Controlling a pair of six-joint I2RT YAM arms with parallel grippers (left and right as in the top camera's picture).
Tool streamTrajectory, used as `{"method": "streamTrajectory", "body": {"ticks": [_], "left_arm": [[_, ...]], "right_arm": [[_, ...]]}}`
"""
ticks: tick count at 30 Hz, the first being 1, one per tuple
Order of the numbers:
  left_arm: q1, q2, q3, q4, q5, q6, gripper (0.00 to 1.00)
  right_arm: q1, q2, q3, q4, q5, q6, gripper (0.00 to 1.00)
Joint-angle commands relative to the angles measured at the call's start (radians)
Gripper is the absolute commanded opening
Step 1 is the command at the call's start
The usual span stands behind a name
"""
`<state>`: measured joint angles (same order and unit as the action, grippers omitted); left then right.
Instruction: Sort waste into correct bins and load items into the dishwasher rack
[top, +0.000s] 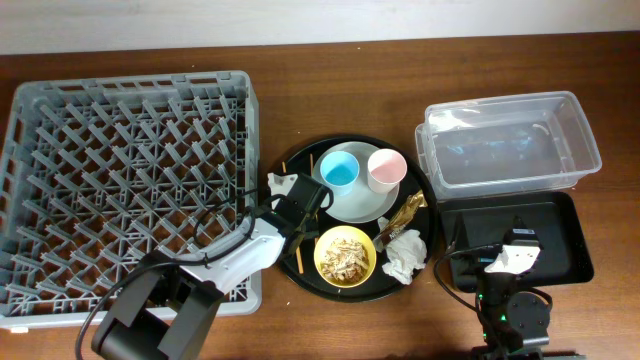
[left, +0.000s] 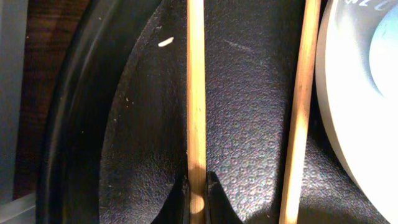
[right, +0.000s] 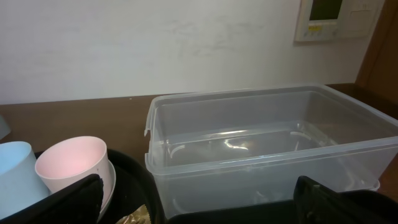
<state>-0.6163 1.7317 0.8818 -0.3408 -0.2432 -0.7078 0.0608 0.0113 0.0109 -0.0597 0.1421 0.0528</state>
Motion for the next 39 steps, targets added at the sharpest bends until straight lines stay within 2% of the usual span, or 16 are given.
{"method": "streamTrajectory", "body": {"ticks": [1, 5, 7, 11, 14, 17, 19, 23, 24, 25, 26, 29, 30, 33, 36, 39], "left_arm": [[-0.003, -0.089, 0.053, -0.024, 0.016, 0.048, 0.0], [0.001, -0.251, 0.157, -0.126, -0.02, 0.199, 0.0], [0.021, -0.33, 0.22, -0.235, -0.069, 0.294, 0.0], [0.101, -0.398, 0.241, -0.364, -0.08, 0.423, 0.0], [0.202, -0.396, 0.24, -0.454, -0.064, 0.481, 0.0], [0.3, -0.367, 0.234, -0.483, 0.08, 0.558, 0.0], [0.348, -0.329, 0.232, -0.482, 0.161, 0.557, 0.0], [0.392, -0.237, 0.232, -0.464, 0.165, 0.557, 0.02], [0.396, -0.219, 0.232, -0.46, 0.166, 0.557, 0.06], [0.397, -0.198, 0.232, -0.457, 0.165, 0.557, 0.15], [0.397, -0.186, 0.232, -0.456, 0.165, 0.557, 0.25], [0.397, -0.176, 0.232, -0.448, 0.165, 0.556, 0.68], [0.397, -0.177, 0.233, -0.441, 0.165, 0.556, 0.71], [0.397, -0.192, 0.254, -0.437, 0.171, 0.517, 0.7], [0.394, -0.227, 0.286, -0.447, 0.24, 0.5, 0.61], [0.372, -0.288, 0.296, -0.451, 0.336, 0.402, 0.54]], "right_arm": [[0.005, -0.006, -0.005, -0.006, 0.016, 0.005, 0.98], [0.005, -0.006, -0.005, -0.006, 0.016, 0.005, 0.98], [0.005, -0.006, -0.005, -0.006, 0.016, 0.005, 0.98], [0.005, -0.006, -0.005, -0.006, 0.016, 0.005, 0.98], [0.005, -0.006, -0.005, -0.006, 0.016, 0.005, 0.98], [0.005, -0.006, -0.005, -0.006, 0.016, 0.005, 0.98], [0.005, -0.006, -0.005, -0.006, 0.016, 0.005, 0.98], [0.005, -0.006, -0.005, -0.006, 0.016, 0.005, 0.98], [0.005, -0.006, -0.005, -0.006, 0.016, 0.005, 0.98], [0.005, -0.006, -0.005, -0.006, 0.016, 0.005, 0.99], [0.005, -0.006, -0.005, -0.006, 0.016, 0.005, 0.98], [0.005, -0.006, -0.005, -0.006, 0.016, 0.005, 0.98], [0.005, -0.006, -0.005, -0.006, 0.016, 0.005, 0.99], [0.005, -0.006, -0.005, -0.006, 0.016, 0.005, 0.98], [0.005, -0.006, -0.005, -0.006, 0.016, 0.005, 0.98], [0.005, -0.006, -0.005, -0.006, 0.016, 0.005, 0.98]]}}
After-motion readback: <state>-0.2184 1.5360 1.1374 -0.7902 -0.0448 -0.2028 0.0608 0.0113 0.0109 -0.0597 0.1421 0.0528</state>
